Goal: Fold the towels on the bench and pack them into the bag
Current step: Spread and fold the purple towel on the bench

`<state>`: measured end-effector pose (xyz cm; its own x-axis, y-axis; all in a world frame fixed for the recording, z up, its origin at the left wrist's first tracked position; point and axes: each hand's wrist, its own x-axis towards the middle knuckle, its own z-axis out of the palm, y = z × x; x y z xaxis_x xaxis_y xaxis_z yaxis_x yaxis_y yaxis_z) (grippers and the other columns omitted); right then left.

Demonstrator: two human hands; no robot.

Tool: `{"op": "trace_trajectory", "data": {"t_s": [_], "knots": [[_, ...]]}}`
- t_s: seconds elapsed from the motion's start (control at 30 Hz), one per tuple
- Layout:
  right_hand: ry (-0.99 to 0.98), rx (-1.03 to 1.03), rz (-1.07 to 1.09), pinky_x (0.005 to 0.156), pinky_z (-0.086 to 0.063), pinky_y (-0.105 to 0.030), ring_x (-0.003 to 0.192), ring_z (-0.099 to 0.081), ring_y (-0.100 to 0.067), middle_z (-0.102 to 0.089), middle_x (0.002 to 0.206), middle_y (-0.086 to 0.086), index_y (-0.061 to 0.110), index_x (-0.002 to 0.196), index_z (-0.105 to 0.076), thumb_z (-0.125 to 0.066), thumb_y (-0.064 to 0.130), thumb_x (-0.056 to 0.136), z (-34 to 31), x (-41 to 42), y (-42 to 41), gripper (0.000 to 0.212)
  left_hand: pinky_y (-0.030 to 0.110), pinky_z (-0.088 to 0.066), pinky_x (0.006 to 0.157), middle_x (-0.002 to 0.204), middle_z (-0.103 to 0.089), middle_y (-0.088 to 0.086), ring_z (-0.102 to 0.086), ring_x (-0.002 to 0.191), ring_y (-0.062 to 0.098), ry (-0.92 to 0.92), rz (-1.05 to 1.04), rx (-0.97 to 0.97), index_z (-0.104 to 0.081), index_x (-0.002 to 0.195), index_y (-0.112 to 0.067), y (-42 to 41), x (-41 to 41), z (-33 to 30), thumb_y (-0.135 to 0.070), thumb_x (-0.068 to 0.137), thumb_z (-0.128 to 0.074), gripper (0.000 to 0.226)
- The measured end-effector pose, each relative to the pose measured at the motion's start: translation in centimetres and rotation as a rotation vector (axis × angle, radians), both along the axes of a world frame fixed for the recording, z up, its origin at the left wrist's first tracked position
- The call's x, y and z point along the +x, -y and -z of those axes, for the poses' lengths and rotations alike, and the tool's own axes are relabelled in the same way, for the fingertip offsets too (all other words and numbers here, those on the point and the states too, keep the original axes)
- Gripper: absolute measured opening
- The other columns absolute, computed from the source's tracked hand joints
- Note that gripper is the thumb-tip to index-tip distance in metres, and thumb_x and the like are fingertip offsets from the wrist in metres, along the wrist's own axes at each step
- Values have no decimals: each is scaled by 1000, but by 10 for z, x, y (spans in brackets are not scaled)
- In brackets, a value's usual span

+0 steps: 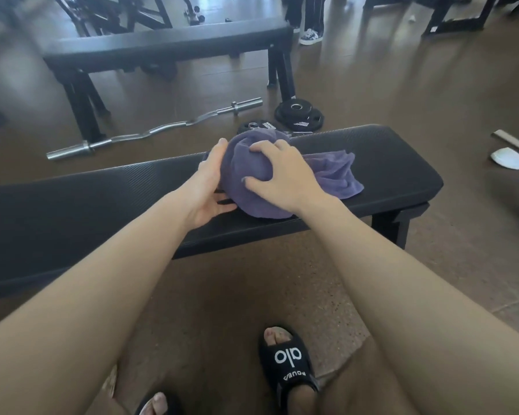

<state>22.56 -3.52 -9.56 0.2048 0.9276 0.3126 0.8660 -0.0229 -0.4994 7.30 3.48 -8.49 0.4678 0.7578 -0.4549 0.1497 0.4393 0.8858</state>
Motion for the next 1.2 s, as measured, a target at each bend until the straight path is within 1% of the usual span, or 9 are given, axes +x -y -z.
{"op": "trace_trajectory", "data": {"t_s": [0.13,0.3,0.43,0.53,0.63,0.77,0.93,1.1,1.2], "knots": [[-374,67,-15,88,-49,-26,97,-64,-13,-68,104,5,25,133,-52,-59,30,94,-7,-18,-1,40,47,-57,96,137,-56,-1,-64,115,22,-113,-97,101,-31,142,-23,-9,-22,6,-63,84,-70,80],[-623,15,219,69,-44,-18,75,-57,-2,-62,78,11,18,109,-63,-59,23,95,-11,-16,-5,16,32,-42,85,121,-45,8,-52,99,26,-578,-132,652,-43,111,-19,-11,-26,-8,-51,86,-73,51],[-1026,-11,181,42,-39,-23,47,-53,-15,-62,60,-1,5,97,-66,-49,9,98,-20,-22,-9,18,32,-41,72,85,-63,0,-58,84,20,-516,-47,917,-58,89,-12,0,-14,-23,-51,87,-70,40],[-1353,-108,58,35,-31,-20,38,-48,-17,-64,72,-13,3,106,-61,-41,8,102,-31,-26,-4,21,30,-42,65,75,-59,-7,-53,71,9,-517,19,902,-58,87,-12,9,-7,-26,-61,86,-68,50],[-1298,-144,62,33,-30,-19,36,-47,-15,-64,76,-14,5,112,-58,-40,10,103,-31,-26,-2,21,27,-40,65,79,-58,-7,-53,75,11,-620,129,945,-51,82,-20,10,-5,-27,-53,90,-67,38],[-815,-39,171,48,-48,-26,55,-61,-16,-73,91,-11,13,113,-53,-53,12,96,-19,-21,-1,18,28,-38,74,87,-59,-2,-57,89,23,-663,120,1020,-54,82,-18,4,-4,-26,-29,97,-59,19],[-572,-104,99,90,-52,-35,104,-61,-18,-63,112,1,24,128,-42,-74,43,75,-12,-21,0,65,51,-60,89,102,-67,14,-68,101,30,-179,-153,540,-57,95,-11,-6,-13,-22,-21,99,-54,12],[-649,-240,125,79,-48,-24,101,-58,-10,-57,116,4,20,132,-36,-77,59,73,-10,-18,-4,82,32,-60,73,122,-68,16,-70,106,25,85,-253,222,-57,115,-8,-3,-19,-16,-16,107,-42,19],[-603,-339,125,100,-48,-44,119,-54,-24,-57,127,0,24,133,-41,-72,69,60,-9,-23,-6,91,32,-60,78,117,-72,15,-72,98,23,172,-280,118,-64,120,-5,-2,-22,-10,-20,109,-41,29]]}}
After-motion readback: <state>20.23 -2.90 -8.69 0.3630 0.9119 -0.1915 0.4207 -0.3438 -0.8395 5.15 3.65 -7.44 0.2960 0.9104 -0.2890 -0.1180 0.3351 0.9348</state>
